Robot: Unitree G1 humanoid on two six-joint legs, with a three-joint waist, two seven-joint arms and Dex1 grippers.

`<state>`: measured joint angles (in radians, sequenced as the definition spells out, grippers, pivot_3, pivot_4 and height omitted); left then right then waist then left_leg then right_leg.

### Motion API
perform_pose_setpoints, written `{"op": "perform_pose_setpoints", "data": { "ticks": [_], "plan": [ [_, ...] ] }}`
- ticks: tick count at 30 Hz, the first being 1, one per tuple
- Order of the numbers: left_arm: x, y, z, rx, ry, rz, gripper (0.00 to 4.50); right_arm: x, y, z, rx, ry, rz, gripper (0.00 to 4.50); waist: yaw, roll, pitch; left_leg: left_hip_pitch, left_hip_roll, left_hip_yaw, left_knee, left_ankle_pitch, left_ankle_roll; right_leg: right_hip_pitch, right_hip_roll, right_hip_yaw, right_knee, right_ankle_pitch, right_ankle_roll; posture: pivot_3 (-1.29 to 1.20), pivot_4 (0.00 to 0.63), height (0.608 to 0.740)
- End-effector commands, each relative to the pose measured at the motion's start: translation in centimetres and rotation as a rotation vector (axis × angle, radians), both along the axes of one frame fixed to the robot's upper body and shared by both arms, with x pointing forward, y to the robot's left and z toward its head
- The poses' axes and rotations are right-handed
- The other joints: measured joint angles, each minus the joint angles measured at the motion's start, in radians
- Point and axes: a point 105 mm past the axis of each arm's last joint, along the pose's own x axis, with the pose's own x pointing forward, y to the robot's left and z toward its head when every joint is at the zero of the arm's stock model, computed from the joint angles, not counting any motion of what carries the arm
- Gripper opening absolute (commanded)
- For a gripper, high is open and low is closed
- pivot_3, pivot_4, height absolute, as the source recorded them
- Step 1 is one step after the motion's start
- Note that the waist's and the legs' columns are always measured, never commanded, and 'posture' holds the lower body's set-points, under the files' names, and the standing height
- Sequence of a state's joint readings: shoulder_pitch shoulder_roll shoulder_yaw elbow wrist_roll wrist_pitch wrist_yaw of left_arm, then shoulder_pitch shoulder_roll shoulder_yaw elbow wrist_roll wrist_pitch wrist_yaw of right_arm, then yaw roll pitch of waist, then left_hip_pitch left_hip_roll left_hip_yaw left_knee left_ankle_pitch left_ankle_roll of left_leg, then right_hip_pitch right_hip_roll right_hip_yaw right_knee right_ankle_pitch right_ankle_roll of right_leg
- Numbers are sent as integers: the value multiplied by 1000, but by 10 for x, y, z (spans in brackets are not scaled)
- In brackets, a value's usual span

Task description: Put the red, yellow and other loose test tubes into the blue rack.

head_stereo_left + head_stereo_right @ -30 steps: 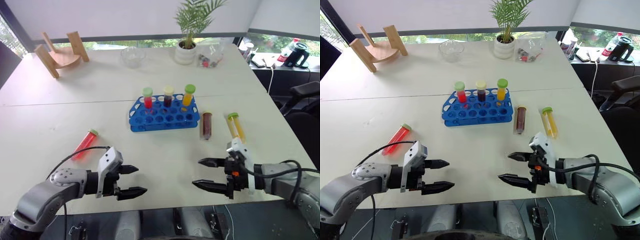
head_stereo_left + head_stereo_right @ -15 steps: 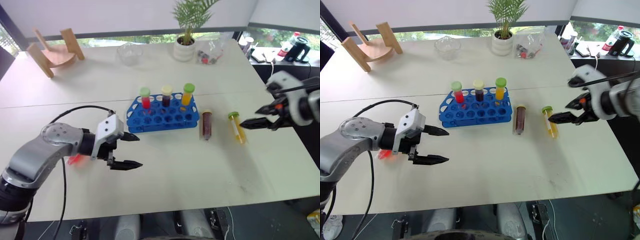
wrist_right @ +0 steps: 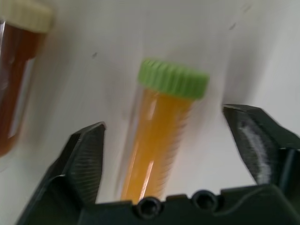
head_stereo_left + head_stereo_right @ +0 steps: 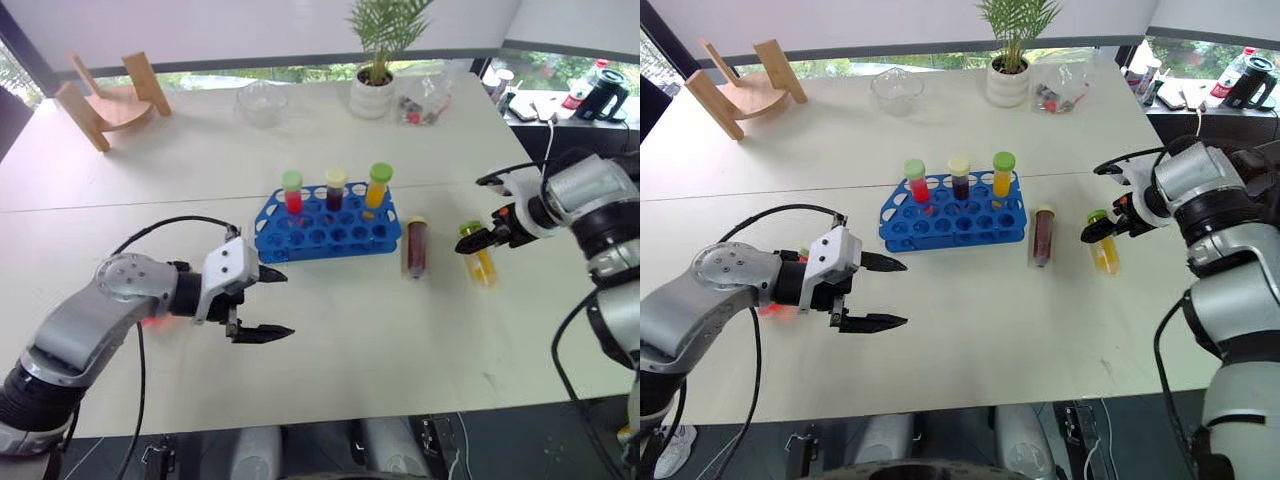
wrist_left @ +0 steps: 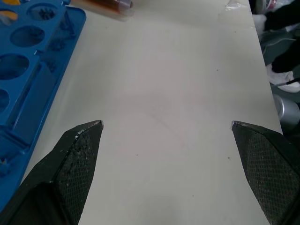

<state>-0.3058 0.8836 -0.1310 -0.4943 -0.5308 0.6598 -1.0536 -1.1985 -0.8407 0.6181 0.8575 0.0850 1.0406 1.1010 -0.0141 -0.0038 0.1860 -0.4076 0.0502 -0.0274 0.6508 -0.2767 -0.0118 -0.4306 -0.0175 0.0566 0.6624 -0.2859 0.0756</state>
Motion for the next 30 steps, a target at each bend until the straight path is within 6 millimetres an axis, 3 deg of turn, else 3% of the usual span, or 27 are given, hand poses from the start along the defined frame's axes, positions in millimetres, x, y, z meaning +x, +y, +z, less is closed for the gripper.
{"op": "perform_pose_setpoints", "data": {
  "ticks": [1, 4, 5, 8, 10, 12, 14, 17, 20, 25, 30],
  "plan": [
    [-3, -2, 3, -1, -34, -5, 4500, 4, -11, -2, -96, -9, 12, 2559, -1, 0, 0, 0, 0, 0, 0, 0, -1, 0, 0, 0, 1, 0, 0, 0, 150, 740],
    [-3, 1, 1, 4, -29, 10, 4500, 3, -12, -6, -100, 5, 16, 988, -2, 0, 0, 2, 0, -1, 0, 0, -1, 0, 1, 0, 4, 0, 0, 0, 150, 740],
    [-3, 2, 0, 5, -27, 14, 4500, 3, -12, -6, -99, 3, 25, 817, -1, 0, 0, 2, 0, -2, 0, 0, 0, 1, 1, -1, 4, 0, 0, 0, 150, 740],
    [3, 11, 0, -22, -9, 56, 4500, 14, 9, 10, 52, -124, 38, 816, -2, 0, 0, 2, 0, -2, 0, 1, -1, 1, 1, -1, 5, 0, 0, 0, 150, 740],
    [15, 16, 2, -94, -10, 138, 4500, 29, 35, 44, 171, -444, 168, 816, -1, 0, 0, 2, 0, -2, 0, 1, -2, 1, 1, -1, 5, 0, 0, 0, 150, 740],
    [15, 13, 2, -160, -1, 155, 4500, 17, 59, 71, 311, -696, 243, 816, -7, 0, 0, 2, 1, -3, 1, 1, -2, 1, 1, -1, 5, 0, 0, 0, 150, 740],
    [13, 10, 4, -220, 7, 160, 4500, -5, 80, 81, 444, -871, 238, 816, -14, 0, -1, 3, 1, -3, -1, 2, -3, 1, 2, -1, 6, 0, 0, 0, 150, 740],
    [18, 12, 5, -265, 3, 196, 4500, -38, 106, 85, 388, -1150, 304, 816, -8, 0, -1, 2, 2, -6, -3, 3, -5, 0, 3, -1, 8, 0, -1, 0, 150, 740],
    [26, 18, 6, -275, -9, 225, 4500, -55, 121, 90, 384, -1346, 192, 816, -2, 0, -1, 3, 1, -6, -2, 3, -5, 0, 2, -1, 10, 0, -1, 0, 150, 740],
    [18, 12, 1, -285, 3, 205, 4500, -64, 140, 76, 420, -1460, 25, 816, -3, 0, -1, 6, 0, -5, -1, 10, -17, 4, 0, -1, 10, 4, 2, 0, 150, 740],
    [9, 5, -11, -242, 13, 178, 4500, -57, 153, 61, 442, -1479, -55, 816, -4, -1, -1, 9, 0, -5, -2, 10, -18, 6, 1, 0, 10, 4, 2, 0, 150, 740]
  ]
}}
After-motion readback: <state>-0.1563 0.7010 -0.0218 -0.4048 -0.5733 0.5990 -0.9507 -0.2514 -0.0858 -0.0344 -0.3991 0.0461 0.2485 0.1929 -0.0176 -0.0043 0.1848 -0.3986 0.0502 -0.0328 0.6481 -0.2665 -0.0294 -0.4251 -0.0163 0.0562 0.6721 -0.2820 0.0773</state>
